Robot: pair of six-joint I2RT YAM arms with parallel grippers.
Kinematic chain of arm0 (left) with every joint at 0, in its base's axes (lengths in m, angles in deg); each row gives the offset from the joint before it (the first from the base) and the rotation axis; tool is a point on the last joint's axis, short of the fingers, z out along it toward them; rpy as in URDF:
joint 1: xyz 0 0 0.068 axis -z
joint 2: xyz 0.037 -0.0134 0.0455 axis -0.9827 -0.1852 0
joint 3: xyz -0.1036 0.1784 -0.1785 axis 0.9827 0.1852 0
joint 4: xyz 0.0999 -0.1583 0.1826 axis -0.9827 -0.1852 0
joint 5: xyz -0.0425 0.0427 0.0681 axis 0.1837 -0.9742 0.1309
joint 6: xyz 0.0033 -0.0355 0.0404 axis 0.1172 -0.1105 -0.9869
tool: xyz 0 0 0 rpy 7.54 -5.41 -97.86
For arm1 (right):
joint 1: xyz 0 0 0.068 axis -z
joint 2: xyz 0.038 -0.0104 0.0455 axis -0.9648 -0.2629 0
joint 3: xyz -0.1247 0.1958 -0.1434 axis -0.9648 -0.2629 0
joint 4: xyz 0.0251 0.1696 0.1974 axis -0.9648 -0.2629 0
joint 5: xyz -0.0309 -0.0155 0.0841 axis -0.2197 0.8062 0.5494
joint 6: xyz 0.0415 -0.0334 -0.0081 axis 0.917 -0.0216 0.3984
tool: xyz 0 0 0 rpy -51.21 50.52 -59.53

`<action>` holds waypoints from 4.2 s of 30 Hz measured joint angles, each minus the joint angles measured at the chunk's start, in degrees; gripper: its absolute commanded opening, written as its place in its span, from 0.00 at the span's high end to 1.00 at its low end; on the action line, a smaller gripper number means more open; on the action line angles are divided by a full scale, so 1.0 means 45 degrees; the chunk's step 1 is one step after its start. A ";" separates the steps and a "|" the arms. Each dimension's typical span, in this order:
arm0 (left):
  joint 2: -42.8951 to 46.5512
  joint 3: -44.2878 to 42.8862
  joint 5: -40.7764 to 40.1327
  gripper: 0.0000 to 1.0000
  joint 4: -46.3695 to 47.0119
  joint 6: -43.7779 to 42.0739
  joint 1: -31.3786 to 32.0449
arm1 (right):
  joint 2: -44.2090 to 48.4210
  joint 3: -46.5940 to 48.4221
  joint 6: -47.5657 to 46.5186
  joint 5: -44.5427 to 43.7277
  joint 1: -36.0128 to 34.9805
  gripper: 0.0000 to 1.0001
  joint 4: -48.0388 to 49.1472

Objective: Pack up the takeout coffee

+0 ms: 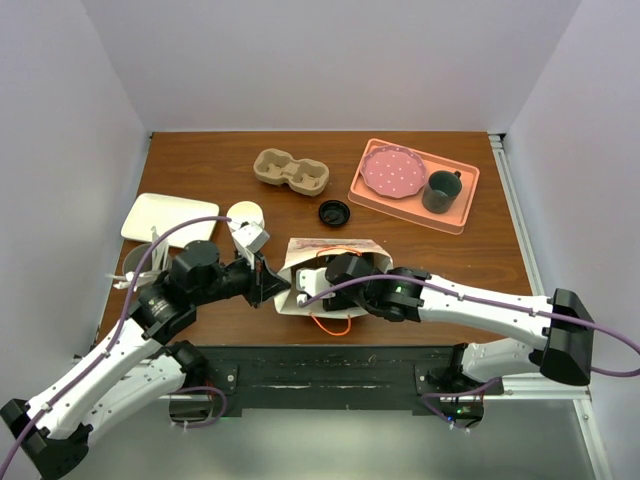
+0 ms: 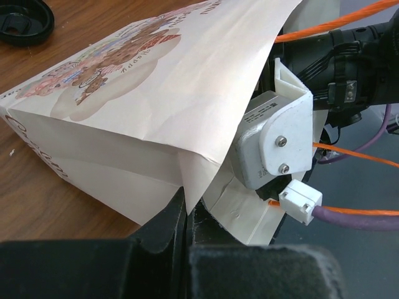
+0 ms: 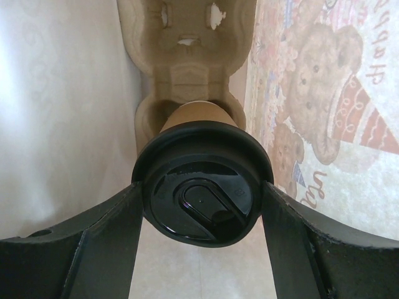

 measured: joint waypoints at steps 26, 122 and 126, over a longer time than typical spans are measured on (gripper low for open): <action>-0.0058 0.0039 -0.0083 1.00 0.0015 -0.0330 0.0000 | -0.0369 -0.0311 -0.1001 -0.0083 0.0092 0.85 0.0792; -0.0860 -0.0112 -0.0641 0.92 0.0398 -0.0325 0.0000 | -0.1132 -0.1132 -0.0510 0.0068 0.1520 0.14 0.3954; -0.1200 -0.0486 -0.0845 0.86 0.0364 -0.0321 0.0000 | -0.1141 -0.0733 -0.0355 0.0068 0.1603 0.08 0.3813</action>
